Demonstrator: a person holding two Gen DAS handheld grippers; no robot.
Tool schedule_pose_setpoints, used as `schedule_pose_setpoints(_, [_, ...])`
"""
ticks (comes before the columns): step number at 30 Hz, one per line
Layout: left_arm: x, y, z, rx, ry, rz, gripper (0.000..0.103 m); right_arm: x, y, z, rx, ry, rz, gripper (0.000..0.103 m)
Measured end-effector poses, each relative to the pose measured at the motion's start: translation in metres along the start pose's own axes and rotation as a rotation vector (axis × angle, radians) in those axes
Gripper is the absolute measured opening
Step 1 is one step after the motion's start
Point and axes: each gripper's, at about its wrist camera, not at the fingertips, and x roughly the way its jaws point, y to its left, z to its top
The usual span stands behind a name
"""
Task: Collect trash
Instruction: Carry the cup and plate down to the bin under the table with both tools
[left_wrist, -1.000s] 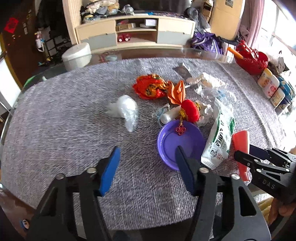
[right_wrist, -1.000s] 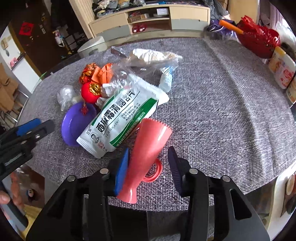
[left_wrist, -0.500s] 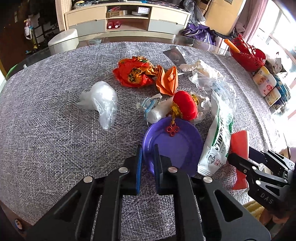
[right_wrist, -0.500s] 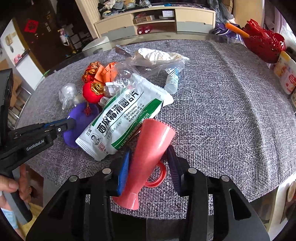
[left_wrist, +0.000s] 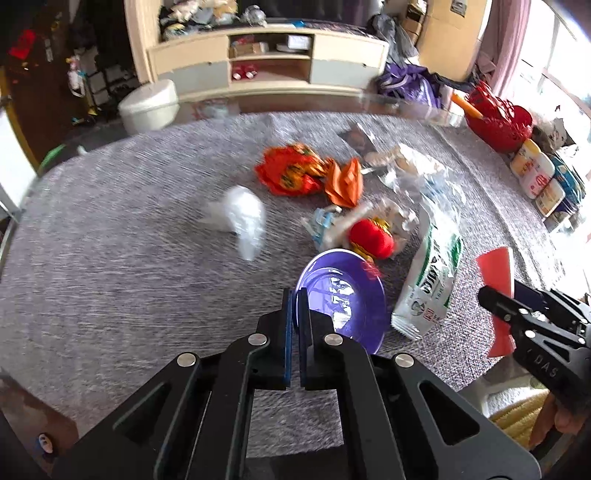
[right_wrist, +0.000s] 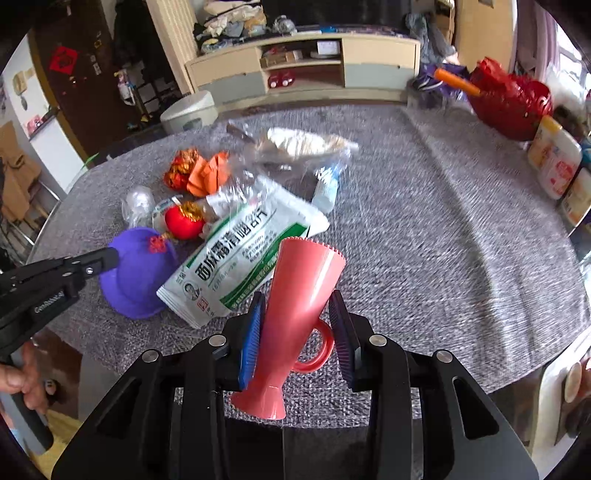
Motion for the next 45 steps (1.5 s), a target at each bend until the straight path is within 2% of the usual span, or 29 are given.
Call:
schedule_pose_setpoints(13, [-0.072, 0.006, -0.015, 0.008, -0.112, 0.037, 0.001, -0.047, 0.027, -0.005, -0.07, -0.089, 0.027, 0.037])
schedule_pose_setpoints(21, [-0.115, 0.0, -0.055, -0.004, -0.14, 0.059, 0.001, -0.077, 0.034, -0.035, -0.059, -0.082, 0.119, 0.037])
schedule_pose_setpoints(27, [-0.107, -0.007, -0.112, -0.032, -0.066, 0.005, 0.001, -0.091, 0.052, -0.071, -0.085, -0.066, 0.17, 0.037])
schedule_pose_setpoints(33, [-0.076, -0.003, -0.171, -0.099, 0.02, -0.018, 0.001, -0.056, 0.062, -0.112, -0.09, 0.06, 0.196, 0.037])
schedule_pose_setpoints(36, [-0.062, -0.004, -0.187, -0.113, 0.069, -0.028, 0.001, -0.042, 0.063, -0.127, -0.098, 0.106, 0.181, 0.037])
schedule_pose_setpoints(41, [-0.04, -0.016, -0.205, -0.083, 0.141, -0.031, 0.001, -0.015, 0.054, -0.145, -0.027, 0.195, 0.234, 0.037])
schedule_pose_setpoints(45, [-0.02, -0.022, -0.216, -0.071, 0.213, -0.058, 0.001, 0.003, 0.053, -0.153, -0.025, 0.251, 0.215, 0.037])
